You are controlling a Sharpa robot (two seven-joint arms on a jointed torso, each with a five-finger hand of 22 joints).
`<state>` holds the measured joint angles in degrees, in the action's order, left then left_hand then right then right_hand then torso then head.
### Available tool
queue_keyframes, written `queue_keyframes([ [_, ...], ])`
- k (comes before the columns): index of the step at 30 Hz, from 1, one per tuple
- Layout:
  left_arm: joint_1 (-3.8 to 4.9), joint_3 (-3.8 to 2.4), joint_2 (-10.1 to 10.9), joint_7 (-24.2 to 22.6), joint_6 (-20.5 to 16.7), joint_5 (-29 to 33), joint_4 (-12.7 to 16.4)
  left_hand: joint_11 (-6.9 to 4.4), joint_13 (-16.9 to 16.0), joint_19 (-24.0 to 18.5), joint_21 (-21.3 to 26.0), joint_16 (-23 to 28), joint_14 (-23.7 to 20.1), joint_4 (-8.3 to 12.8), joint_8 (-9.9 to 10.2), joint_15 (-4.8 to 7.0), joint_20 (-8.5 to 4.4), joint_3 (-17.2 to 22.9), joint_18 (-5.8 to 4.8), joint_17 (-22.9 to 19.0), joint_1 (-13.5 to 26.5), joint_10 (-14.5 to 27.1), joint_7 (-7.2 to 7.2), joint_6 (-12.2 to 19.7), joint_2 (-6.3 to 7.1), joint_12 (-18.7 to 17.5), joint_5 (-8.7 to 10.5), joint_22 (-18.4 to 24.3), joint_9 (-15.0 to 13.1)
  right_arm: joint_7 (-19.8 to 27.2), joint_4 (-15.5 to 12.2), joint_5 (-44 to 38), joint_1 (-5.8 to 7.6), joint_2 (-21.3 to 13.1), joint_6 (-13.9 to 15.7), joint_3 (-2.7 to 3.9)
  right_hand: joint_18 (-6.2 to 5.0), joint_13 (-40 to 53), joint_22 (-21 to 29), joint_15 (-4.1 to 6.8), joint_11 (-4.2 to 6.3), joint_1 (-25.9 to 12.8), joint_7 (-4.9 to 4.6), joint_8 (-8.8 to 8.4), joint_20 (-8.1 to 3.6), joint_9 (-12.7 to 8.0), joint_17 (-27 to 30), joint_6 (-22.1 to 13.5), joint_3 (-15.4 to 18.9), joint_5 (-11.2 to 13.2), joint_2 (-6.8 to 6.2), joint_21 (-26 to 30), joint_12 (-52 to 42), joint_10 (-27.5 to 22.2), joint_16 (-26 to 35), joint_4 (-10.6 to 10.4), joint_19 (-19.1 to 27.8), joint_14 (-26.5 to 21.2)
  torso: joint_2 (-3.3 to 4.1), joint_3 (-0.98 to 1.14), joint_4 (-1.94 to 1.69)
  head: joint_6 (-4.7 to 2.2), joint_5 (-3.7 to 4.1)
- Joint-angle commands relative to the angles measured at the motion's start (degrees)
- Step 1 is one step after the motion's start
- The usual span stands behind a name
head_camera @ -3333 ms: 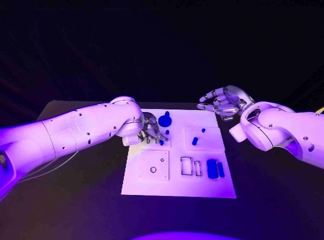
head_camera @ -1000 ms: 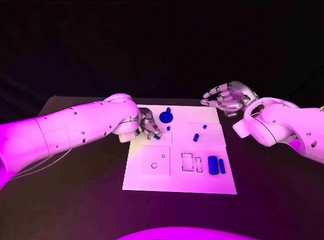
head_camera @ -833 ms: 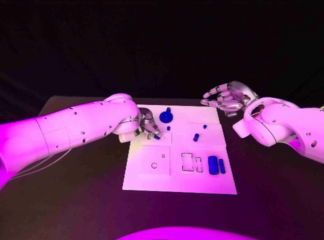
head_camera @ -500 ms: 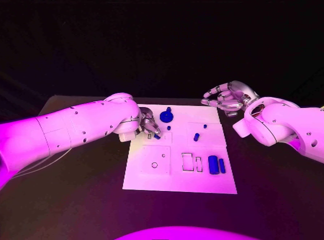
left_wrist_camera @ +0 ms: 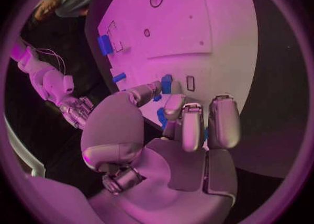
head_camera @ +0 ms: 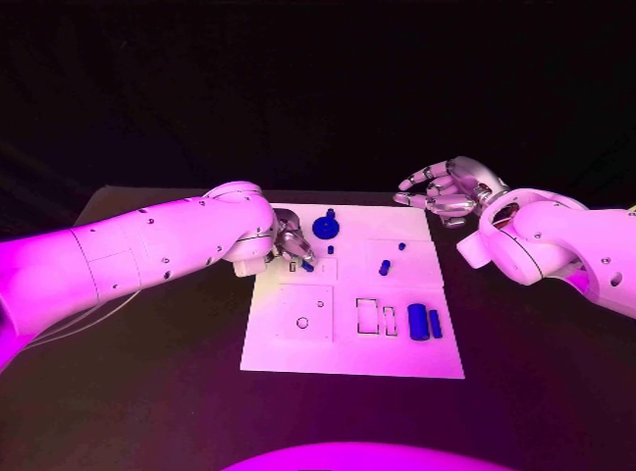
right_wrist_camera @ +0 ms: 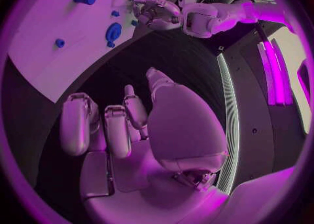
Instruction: Assemble the parts on the task board
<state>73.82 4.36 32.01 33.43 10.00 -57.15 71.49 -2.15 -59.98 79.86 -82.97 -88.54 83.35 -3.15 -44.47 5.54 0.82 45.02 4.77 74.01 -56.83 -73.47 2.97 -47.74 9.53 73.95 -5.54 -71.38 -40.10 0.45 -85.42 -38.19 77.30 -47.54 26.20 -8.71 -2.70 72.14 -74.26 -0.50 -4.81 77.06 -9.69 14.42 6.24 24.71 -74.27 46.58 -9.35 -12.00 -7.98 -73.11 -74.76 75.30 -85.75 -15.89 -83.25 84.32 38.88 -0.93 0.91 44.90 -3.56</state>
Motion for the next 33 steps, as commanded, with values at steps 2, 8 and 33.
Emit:
queue_keyframes([
  [2, -0.11, 0.09, -0.1, 0.3, 1.3, -0.2, 0.1, -1.35, -1.3, 1.4, -1.1, -1.1, 6.5, 0.6, -6.7, 0.58, -0.30, 6.3, -1.35, 15.4, -0.8, -4.8, -2.86, -5.9, -1.81, 1.0, -3.81, -1.5, -7.6, 0.1, 0.1, -0.1, -0.02, 0.1, -0.2, 0.02, -1.29, -0.2, -6.6, 0.13, 0.08, -1.2, 0.14, 1.26, 0.09, 0.7, -6.4, -0.4, -0.4, -1.3, 0.37, 0.6, 0.7, -1.4, 1.0, -0.5, 1.4, 3.2, 0.02, 0.01, -0.05, 0.19, -0.02],
  [8, -0.11, 0.10, -0.1, 0.4, 1.9, -0.2, 0.0, -1.40, -1.4, 1.5, -1.1, -1.2, 6.5, 0.6, -6.7, 0.62, -0.35, 6.0, -1.37, 15.5, -0.7, -4.9, -2.94, -6.1, -1.78, 1.1, -3.88, -1.6, -7.6, 0.1, 0.1, -0.1, -0.02, 0.1, -0.2, 0.02, -1.29, -0.2, -6.6, 0.13, 0.08, -1.2, 0.14, 1.26, 0.09, 0.7, -6.4, -0.4, -0.4, -1.3, 0.37, 0.6, 0.7, -1.4, 1.0, -0.5, 1.4, 3.2, 0.00, 0.04, -0.04, 0.35, -0.07],
  [33, -0.16, -0.07, 0.5, -1.1, -3.2, 0.1, 1.0, -1.67, -1.8, 1.7, -1.2, -1.2, 6.5, 0.8, -6.5, 0.81, -0.52, 5.7, -1.44, 15.5, -0.8, -5.3, -3.26, -6.7, -2.77, 1.2, -4.05, -2.0, -7.6, 0.2, 0.2, -0.1, -0.02, 0.1, -0.4, 0.01, -1.31, -0.3, -6.5, 0.15, 0.10, -1.2, 0.15, 1.42, 0.07, 0.8, -6.4, -0.5, -0.4, -1.4, 0.34, 0.7, 0.7, -1.4, 1.0, -0.5, 1.4, 3.2, -0.02, -0.02, 0.04, 0.36, -0.04],
])
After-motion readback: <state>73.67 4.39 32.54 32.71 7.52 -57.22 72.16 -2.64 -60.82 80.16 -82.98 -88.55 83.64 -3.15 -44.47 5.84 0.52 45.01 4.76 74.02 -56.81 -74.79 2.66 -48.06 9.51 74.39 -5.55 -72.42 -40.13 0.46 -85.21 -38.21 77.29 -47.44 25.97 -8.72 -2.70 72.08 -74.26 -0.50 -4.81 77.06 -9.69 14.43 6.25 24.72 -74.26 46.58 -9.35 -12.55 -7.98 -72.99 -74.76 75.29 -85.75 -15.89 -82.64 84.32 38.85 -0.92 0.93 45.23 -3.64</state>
